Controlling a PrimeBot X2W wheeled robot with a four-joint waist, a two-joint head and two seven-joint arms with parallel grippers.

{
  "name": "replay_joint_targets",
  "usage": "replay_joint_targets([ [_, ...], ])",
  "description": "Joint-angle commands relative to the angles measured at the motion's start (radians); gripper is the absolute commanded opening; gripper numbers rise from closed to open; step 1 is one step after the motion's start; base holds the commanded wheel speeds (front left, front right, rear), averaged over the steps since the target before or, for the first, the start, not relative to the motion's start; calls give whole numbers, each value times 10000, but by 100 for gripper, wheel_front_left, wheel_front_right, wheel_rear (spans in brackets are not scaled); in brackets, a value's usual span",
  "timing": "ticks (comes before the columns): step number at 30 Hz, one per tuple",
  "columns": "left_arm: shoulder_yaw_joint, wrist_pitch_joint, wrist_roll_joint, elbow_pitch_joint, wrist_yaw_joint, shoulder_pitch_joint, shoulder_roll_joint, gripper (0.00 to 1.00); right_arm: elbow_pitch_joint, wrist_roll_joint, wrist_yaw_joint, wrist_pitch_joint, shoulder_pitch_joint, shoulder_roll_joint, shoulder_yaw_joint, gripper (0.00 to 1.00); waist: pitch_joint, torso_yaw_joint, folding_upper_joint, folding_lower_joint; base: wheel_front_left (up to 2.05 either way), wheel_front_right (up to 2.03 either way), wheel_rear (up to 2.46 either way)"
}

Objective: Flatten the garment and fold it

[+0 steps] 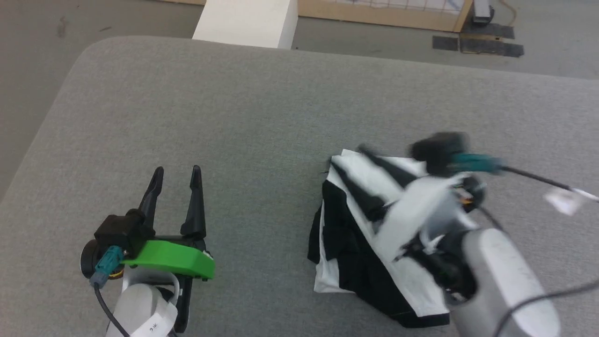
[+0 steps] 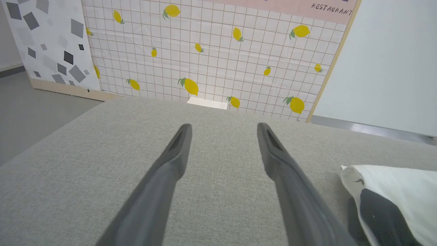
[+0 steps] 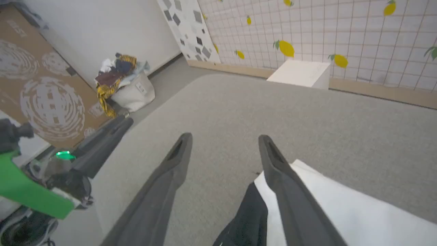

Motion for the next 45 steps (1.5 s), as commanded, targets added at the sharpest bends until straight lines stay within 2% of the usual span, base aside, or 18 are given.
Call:
replay_joint_targets([
  [1, 27, -43, 45, -54, -46, -9, -48, 100, -250, 134, -13, -468, 331, -20, -370, 100, -138, -175, 0, -1, 0, 0, 0],
  [7, 26, -43, 76, -150, -51, 97, -49, 100, -949, 109, -13, -1983, 1644, -20, -2449, 100, -332, -498, 0, -1, 0, 0, 0],
  [13, 8, -43, 68, -155, -55, 164, -50, 100, -393, 485, -13, -2043, 2742, -20, -3697, 100, -427, -743, 0, -1, 0, 0, 0],
  [19, -37, -44, 53, -173, -59, 137, -50, 100, 557, 926, -13, -1191, 2929, -20, -3617, 100, -347, -807, 0, -1, 0, 0, 0],
  [27, -163, -44, 1, -101, -64, 46, -50, 100, 1964, 1968, -13, -98, 2447, -20, -3084, 100, -162, -534, 0, -1, 0, 0, 0],
  [33, -140, -44, -11, -66, -67, 43, -50, 100, 2825, 2191, -13, 469, 2081, -20, -2625, 100, -103, -378, 0, -1, 0, 0, 0],
  [34, -147, -44, -15, -67, -67, 46, -50, 100, 2945, 2148, -13, 634, 2048, -20, -2534, 60, -98, -357, 0, -1, 0, 0, 0],
  [35, -154, -44, -19, -66, -67, 47, -50, 100, 2995, 2095, -13, 726, 2022, -20, -2480, 44, -96, -343, 0, -1, 0, 0, 0],
  [36, -160, -44, -22, -62, -68, 48, -50, 100, 3021, 2057, -13, 754, 1996, -20, -2471, 18, -95, -332, 0, -1, 0, 0, 0],
  [37, -160, -44, -25, -58, -68, 49, -50, 100, 3037, 2044, -13, 768, 1979, -20, -2462, 2, -98, -328, 0, -1, 0, 0, 0],
  [41, -105, -44, -16, -43, -69, 78, -51, 100, 2957, 1612, -13, 856, 1935, -20, -2461, 0, -132, -390, 0, -1, 0, 0, 0],
  [42, -53, -44, 15, -60, -64, 105, -51, 100, 2667, 729, -13, 1118, 1898, -20, -2550, 0, -158, -570, 0, -1, 0, 0, 0],
  [45, -7, -44, 53, -115, -58, 136, -50, 100, 2193, -546, -13, 1590, 1858, -20, -2738, 0, -130, -862, 0, -1, 0, 0, 0],
])
